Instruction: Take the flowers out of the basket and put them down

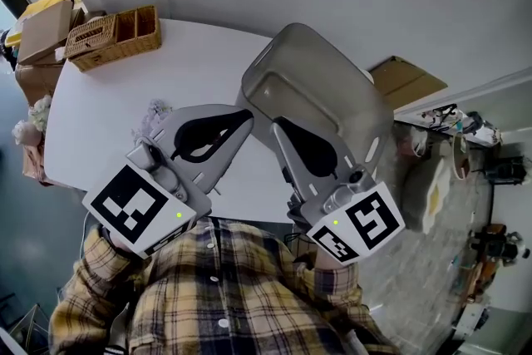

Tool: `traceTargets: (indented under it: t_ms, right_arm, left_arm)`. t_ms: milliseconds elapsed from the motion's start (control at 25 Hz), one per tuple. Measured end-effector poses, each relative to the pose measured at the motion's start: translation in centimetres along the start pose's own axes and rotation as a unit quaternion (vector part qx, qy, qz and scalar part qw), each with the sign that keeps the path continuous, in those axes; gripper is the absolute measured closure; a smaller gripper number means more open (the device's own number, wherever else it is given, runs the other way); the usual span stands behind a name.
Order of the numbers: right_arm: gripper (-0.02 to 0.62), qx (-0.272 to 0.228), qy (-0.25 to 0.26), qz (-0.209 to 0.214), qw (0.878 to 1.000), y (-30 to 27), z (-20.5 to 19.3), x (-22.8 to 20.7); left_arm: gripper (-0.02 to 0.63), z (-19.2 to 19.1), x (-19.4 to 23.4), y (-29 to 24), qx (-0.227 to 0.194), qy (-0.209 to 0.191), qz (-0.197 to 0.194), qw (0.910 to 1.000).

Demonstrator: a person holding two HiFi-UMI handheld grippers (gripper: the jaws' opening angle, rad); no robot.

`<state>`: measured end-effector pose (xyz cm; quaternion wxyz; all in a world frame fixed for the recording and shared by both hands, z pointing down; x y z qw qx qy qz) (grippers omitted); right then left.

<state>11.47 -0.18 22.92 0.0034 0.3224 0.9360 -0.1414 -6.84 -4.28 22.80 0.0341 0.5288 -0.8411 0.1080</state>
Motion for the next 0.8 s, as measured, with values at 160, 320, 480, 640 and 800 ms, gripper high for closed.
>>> traceTargets:
  t_ms: [160,320,480,640,800]
  right_arm:
    - [0.591,0.006,0.001,0.003,1.0,0.1,-0.3,-0.1]
    - [0.591,0.007,-0.001,0.006,1.0,0.0,-0.1,-0.4]
    - [0.591,0.009,-0.004,0.011,1.0,0.0,-0.2,-0.5]
    - [0.591,0.014,-0.003,0.017,1.0,-0.5,-0.5,-0.1]
    - [0.591,0.013,-0.002,0.014,1.0,-0.6,-0.4,0.1]
  left_arm:
    - [0.6,0.6,0.1,0.1,-0.007,-0.009,0.0,0.9999]
    - [0.601,1.6,1.2,0.5,-0.025,-0.004,0.008,0.9997]
    - [0.601,2.2,2.0,1.0,-0.029,-0.002,0.013,0.9995]
    - [0.601,2.1,2.2,1.2,-0.021,-0.017,0.007,0.9996]
    - [0.601,1.8,2.3,1.1,-0.006,-0.025,-0.007,0.9996]
Point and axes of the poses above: the fingertips, and each gripper's own axes: y backward along the fingers, x to its left, z out of its top, the point moved 10 cm from there along y, backward along the fingers, and after that the axes turned 5 degrees about x, right-handed, at the moved point
